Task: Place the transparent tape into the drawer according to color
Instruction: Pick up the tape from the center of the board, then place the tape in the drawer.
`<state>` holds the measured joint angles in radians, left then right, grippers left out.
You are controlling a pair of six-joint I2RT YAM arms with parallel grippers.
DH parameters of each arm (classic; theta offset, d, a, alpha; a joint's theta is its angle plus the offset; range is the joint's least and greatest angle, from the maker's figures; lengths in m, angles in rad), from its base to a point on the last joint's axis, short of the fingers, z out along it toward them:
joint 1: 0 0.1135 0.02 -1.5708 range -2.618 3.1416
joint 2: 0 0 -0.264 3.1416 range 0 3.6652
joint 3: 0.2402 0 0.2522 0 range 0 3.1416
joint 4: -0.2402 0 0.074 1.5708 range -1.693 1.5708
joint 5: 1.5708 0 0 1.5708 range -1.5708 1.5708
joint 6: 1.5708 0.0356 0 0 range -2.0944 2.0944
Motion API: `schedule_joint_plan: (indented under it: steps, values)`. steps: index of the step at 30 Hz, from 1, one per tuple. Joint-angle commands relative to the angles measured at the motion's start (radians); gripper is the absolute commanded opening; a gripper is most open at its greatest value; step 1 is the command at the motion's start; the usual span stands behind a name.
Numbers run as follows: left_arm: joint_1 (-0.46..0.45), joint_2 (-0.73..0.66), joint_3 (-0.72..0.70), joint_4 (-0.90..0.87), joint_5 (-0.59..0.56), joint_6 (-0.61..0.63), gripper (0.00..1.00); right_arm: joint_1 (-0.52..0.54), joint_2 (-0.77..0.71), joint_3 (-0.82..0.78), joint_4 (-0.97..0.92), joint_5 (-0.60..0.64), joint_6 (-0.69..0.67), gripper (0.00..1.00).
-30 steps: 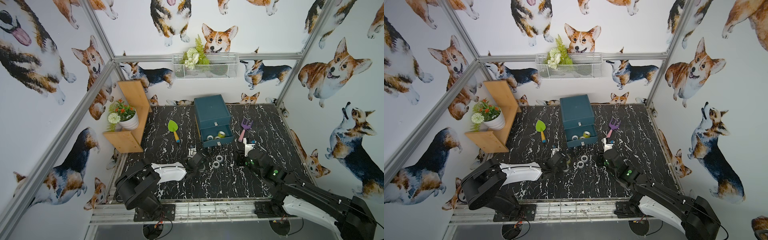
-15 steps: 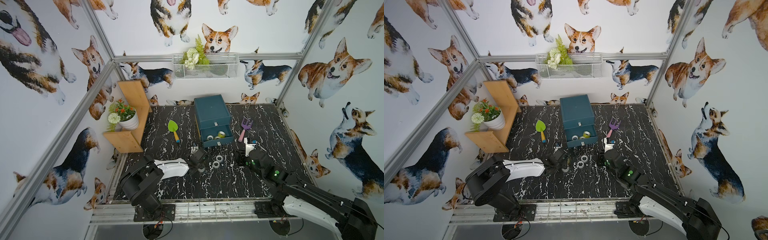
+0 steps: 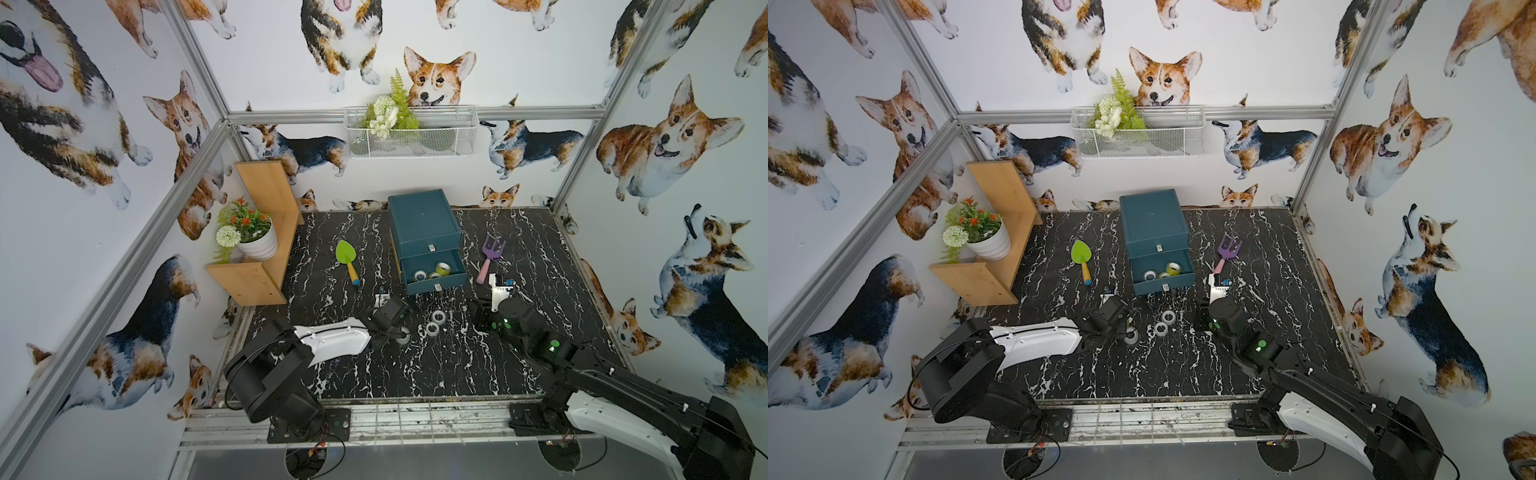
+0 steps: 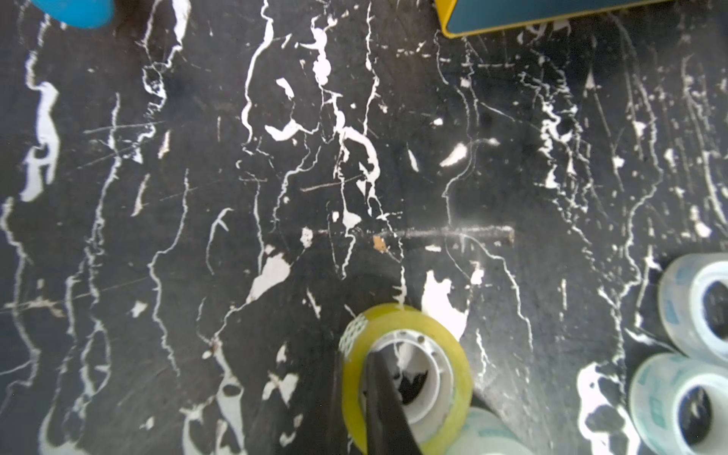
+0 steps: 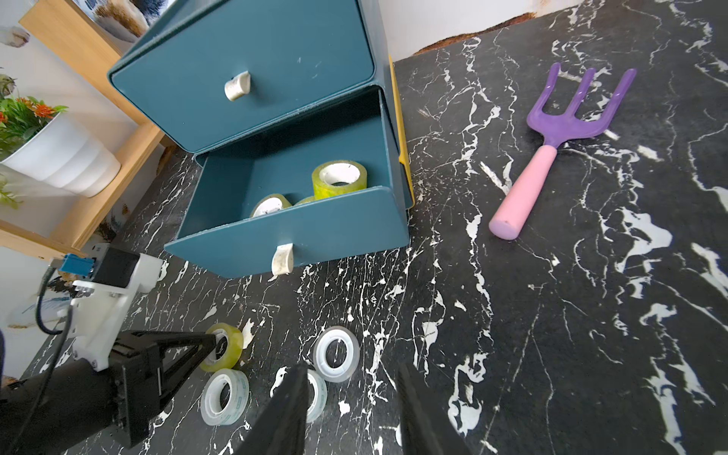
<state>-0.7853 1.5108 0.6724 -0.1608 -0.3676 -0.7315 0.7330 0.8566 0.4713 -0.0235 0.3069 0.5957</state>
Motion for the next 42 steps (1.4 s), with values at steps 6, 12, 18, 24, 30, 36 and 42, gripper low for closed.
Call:
schedule_joint_plan:
  steps: [6,12,18,24,30,36,42]
  values:
    - [0.001,-0.083,0.016,-0.103,0.009,0.038,0.06,0.002,0.011,0.011,0.001,0.014,0.000,0.43]
    - [0.001,-0.234,0.137,-0.215,0.027,0.058,0.03,0.002,0.006,0.023,-0.006,0.026,-0.005,0.43]
    - [0.001,-0.355,0.282,-0.357,0.020,0.100,0.02,0.002,-0.004,0.024,-0.003,0.025,0.002,0.43]
    - [0.000,-0.270,0.417,-0.313,0.060,0.142,0.01,0.002,-0.002,0.016,0.011,0.017,0.019,0.43]
    - [0.001,-0.049,0.572,-0.188,0.110,0.154,0.00,0.002,-0.018,0.030,-0.021,0.016,0.024,0.43]
    - [0.019,0.112,0.682,-0.202,0.059,0.196,0.00,0.006,-0.044,0.019,-0.039,0.004,0.028,0.43]
    - [0.034,0.191,0.685,-0.218,0.027,0.203,0.01,0.014,-0.043,-0.002,-0.014,-0.012,0.035,0.43]
